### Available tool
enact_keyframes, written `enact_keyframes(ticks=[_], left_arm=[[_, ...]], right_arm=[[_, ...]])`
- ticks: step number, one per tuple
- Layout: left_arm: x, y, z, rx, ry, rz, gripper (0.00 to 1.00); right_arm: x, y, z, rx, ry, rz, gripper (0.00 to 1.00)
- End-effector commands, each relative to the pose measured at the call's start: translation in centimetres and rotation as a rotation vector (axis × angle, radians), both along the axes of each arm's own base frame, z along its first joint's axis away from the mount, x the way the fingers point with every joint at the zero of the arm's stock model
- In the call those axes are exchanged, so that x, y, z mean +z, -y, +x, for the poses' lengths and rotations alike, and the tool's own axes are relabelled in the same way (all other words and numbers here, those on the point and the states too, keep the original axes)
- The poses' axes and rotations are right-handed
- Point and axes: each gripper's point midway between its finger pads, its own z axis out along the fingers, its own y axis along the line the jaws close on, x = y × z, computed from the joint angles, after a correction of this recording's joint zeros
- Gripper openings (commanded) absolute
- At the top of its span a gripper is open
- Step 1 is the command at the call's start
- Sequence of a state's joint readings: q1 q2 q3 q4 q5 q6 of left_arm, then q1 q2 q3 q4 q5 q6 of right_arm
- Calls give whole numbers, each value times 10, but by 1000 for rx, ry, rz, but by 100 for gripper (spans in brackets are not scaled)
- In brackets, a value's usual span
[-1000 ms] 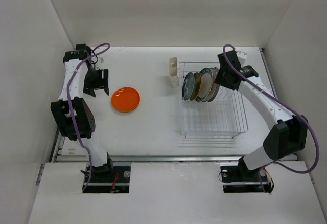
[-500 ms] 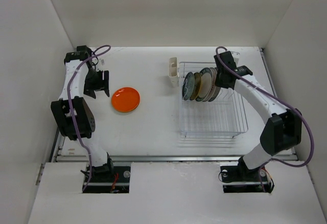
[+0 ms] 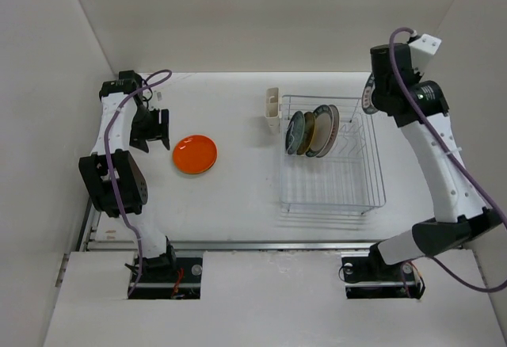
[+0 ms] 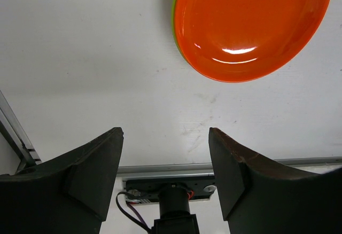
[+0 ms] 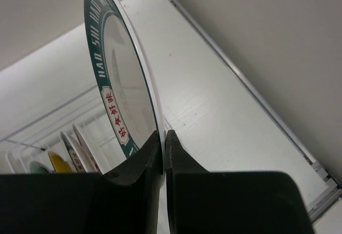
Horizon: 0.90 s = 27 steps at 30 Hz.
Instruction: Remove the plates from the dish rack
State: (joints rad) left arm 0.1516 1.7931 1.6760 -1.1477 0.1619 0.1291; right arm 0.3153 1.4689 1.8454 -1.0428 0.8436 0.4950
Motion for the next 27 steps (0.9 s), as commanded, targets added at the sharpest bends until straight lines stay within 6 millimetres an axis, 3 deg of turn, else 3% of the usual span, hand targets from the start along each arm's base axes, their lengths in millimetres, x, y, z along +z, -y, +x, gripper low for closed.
enact_keyframes(ticks=[1, 3, 4, 5, 6, 7, 8, 9, 12, 13, 15, 16, 19, 20, 22, 23, 26, 27], left_arm=[[13, 0, 1, -3, 27, 4, 62], [16, 0, 0, -3, 36, 5, 62], [18, -2, 2, 8, 43, 14, 62], [18, -2, 2, 8, 43, 14, 62], [18, -2, 2, 8, 43, 14, 62], [21, -2, 4, 8, 53, 15, 62], [21, -2, 4, 8, 54, 15, 62], [21, -2, 4, 8, 54, 15, 62], [21, -5, 4, 12, 51, 33, 62], [21, -5, 4, 12, 51, 33, 62], [20, -9, 1, 23, 40, 41, 62], [20, -9, 1, 23, 40, 41, 62], [18, -9, -1, 23, 31, 40, 62], [18, -9, -1, 23, 31, 40, 62], [18, -9, -1, 23, 31, 40, 62], [18, -9, -1, 23, 31, 40, 62], [18, -11, -1, 25, 30, 50, 62], [18, -11, -1, 25, 30, 50, 62]], right_arm=[[26, -3, -19, -10, 34, -39, 0], [35, -35, -12, 128, 67, -2, 0], [34, -81, -3, 320, 91, 81, 0], [21, -107, -6, 441, 40, 100, 0], [30, -137, -2, 575, 89, 136, 0], [27, -165, -3, 693, 88, 177, 0], [10, -216, -19, 918, 37, 262, 0], [4, -247, -18, 1034, 42, 304, 0], [-29, -319, -51, 1339, -78, 408, 0], [-54, -335, -50, 1374, -150, 405, 0], [-79, -356, -59, 1448, -233, 426, 0], [-104, -362, -57, 1450, -309, 440, 0], [-131, -376, -63, 1508, -387, 485, 0], [-150, -379, -62, 1508, -429, 496, 0], [-164, -387, -67, 1548, -475, 529, 0], [-186, -391, -66, 1549, -531, 537, 0], [-216, -395, -70, 1554, -629, 565, 0], [-237, -394, -73, 1533, -701, 578, 0]])
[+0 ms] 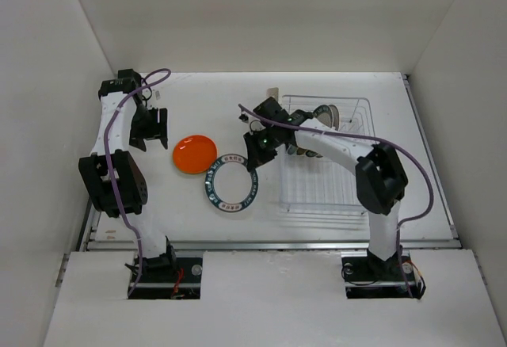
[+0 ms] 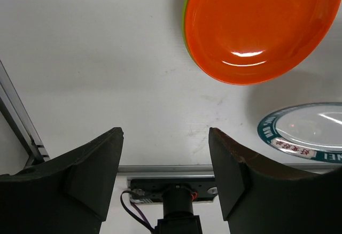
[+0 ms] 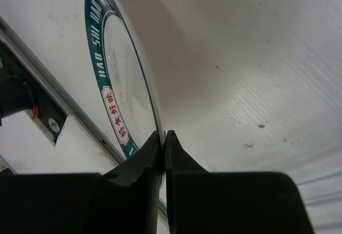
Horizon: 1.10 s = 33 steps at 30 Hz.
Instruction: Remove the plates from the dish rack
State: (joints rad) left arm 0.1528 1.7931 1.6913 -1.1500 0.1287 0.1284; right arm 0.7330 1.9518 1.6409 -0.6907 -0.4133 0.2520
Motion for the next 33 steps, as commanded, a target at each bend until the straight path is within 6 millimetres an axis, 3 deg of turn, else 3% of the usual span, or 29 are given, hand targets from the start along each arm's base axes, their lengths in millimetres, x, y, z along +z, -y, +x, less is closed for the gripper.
enact_keyframes(ticks=[1, 3, 4, 7, 10, 13, 14, 15, 17, 18, 20, 22, 23, 24, 25, 27, 29, 32, 33], left_arm=[[15, -4, -3, 16, 22, 16, 62], [12, -6, -6, 18, 10, 23, 62], [12, -6, -6, 18, 10, 23, 62], [9, -5, -8, 18, 1, 22, 62], [9, -5, -8, 18, 1, 22, 62], [9, -5, -8, 18, 1, 22, 62], [9, -5, -8, 18, 1, 22, 62], [9, -5, -8, 18, 1, 22, 62], [12, -5, -8, 18, 10, 23, 62], [12, -5, -8, 18, 10, 23, 62], [15, -6, -6, 18, 19, 25, 62], [17, -6, -7, 18, 28, 26, 62], [17, -6, -7, 18, 28, 26, 62], [20, -5, -7, 18, 37, 27, 62], [20, -5, -7, 18, 37, 27, 62], [25, -6, -6, 19, 55, 30, 62], [25, -6, -6, 19, 55, 30, 62], [28, -6, -6, 19, 57, 30, 62], [31, -6, -5, 19, 66, 32, 62]], right_arm=[[-4, -19, -3, 88, -40, 78, 0], [-18, -20, -5, 93, -73, 65, 0], [-26, -18, -5, 87, -82, 47, 10], [-44, -11, 1, 56, -76, -16, 21], [-41, -9, 6, 30, -55, -31, 33], [-31, 0, 17, -36, 3, -75, 53], [-15, 3, 20, -51, 38, -73, 60], [-6, 3, 20, -56, 66, -77, 92], [37, 7, 27, -89, 159, -41, 93], [50, 11, 26, -106, 175, -32, 100], [92, 17, 33, -164, 262, 6, 100], [146, 34, 35, -275, 339, 78, 100], [161, 56, 49, -387, 390, 65, 100], [190, 76, 51, -475, 440, 99, 100], [204, 92, 57, -589, 447, 121, 100], [218, 141, 73, -766, 514, 76, 100], [238, 163, 69, -823, 560, 94, 100], [240, 198, 69, -934, 586, 18, 99], [238, 223, 75, -1024, 606, -41, 96]])
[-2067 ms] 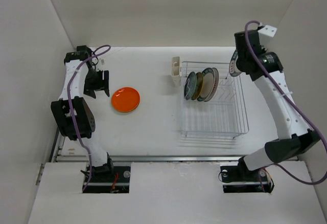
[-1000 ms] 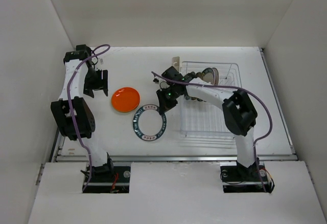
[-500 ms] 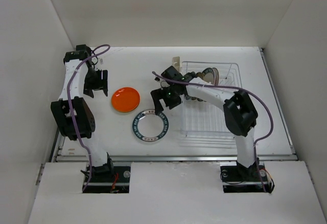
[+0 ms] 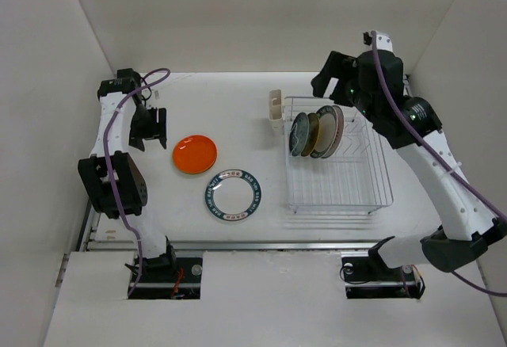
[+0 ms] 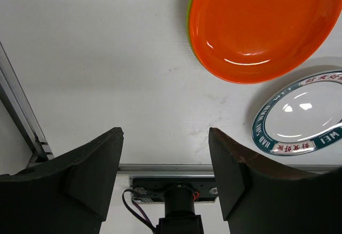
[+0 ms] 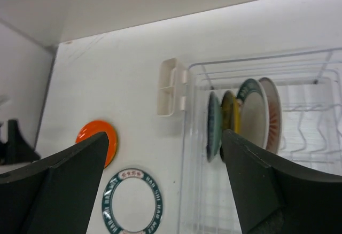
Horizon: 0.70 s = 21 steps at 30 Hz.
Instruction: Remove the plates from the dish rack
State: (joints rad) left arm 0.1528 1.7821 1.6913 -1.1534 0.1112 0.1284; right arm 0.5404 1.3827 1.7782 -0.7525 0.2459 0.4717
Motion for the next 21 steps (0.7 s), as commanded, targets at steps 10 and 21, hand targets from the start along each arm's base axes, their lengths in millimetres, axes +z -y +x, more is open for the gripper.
enact_keyframes(ticks=[10, 21], left_arm=[[27, -4, -8, 17, 57, 22, 62], [25, -3, -12, 17, 48, 21, 62]], right_arm=[[-140, 114, 23, -434, -343, -174, 48], [-196, 120, 40, -420, -432, -194, 42]])
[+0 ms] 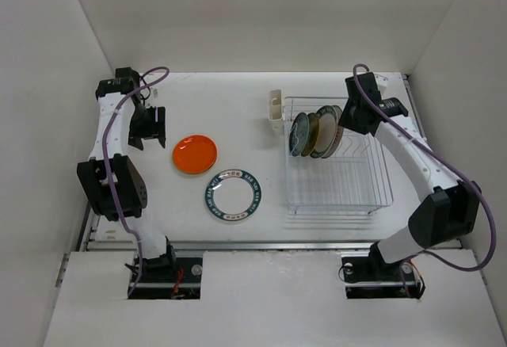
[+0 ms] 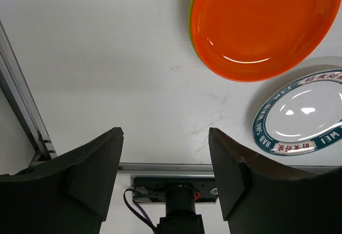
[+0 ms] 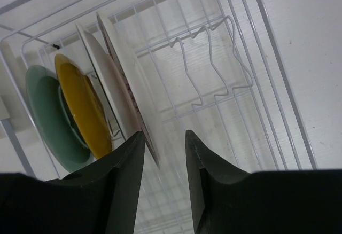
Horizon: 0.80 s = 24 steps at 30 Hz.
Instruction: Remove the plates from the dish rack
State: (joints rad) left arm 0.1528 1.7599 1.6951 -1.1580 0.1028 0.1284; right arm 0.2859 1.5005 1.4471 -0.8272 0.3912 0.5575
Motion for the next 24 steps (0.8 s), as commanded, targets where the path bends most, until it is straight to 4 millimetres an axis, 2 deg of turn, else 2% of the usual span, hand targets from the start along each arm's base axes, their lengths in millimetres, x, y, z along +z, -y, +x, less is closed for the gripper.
enact_keyframes(ticks=[1, 3, 8, 10, 12, 13, 14, 15, 16, 18, 21, 23, 24], left_arm=[[17, -2, -11, 15, 28, 9, 62], [17, -2, -11, 15, 28, 9, 62], [17, -2, -11, 6, 28, 11, 62], [17, -2, -11, 6, 28, 11, 62], [15, -2, -13, 6, 19, 10, 62], [15, -2, -13, 6, 19, 10, 62], [15, -2, -13, 6, 19, 10, 62], [15, -2, -13, 6, 19, 10, 62], [15, -2, -13, 6, 19, 10, 62], [15, -2, -13, 6, 19, 10, 62], [15, -2, -13, 6, 19, 10, 62], [17, -2, -11, 6, 28, 11, 62], [17, -2, -11, 6, 28, 11, 62]], right_arm=[[-10, 0, 15, -6, 13, 14, 42], [-23, -3, 17, 2, -15, 17, 42], [-34, -11, 23, 24, -19, 44, 42], [-33, -13, 26, 39, -10, 48, 42], [-36, -14, 28, 39, -12, 48, 32], [-35, -14, 31, 39, -10, 48, 18], [-37, -10, 28, 27, -21, 31, 9], [-28, -8, 31, 16, -3, 22, 2], [-19, -4, 27, 7, 5, 12, 0], [4, 7, 26, -36, 52, -27, 0], [44, 31, 13, -100, 105, -125, 0], [79, 42, 3, -139, 152, -173, 0], [90, 45, 0, -147, 163, -201, 0]])
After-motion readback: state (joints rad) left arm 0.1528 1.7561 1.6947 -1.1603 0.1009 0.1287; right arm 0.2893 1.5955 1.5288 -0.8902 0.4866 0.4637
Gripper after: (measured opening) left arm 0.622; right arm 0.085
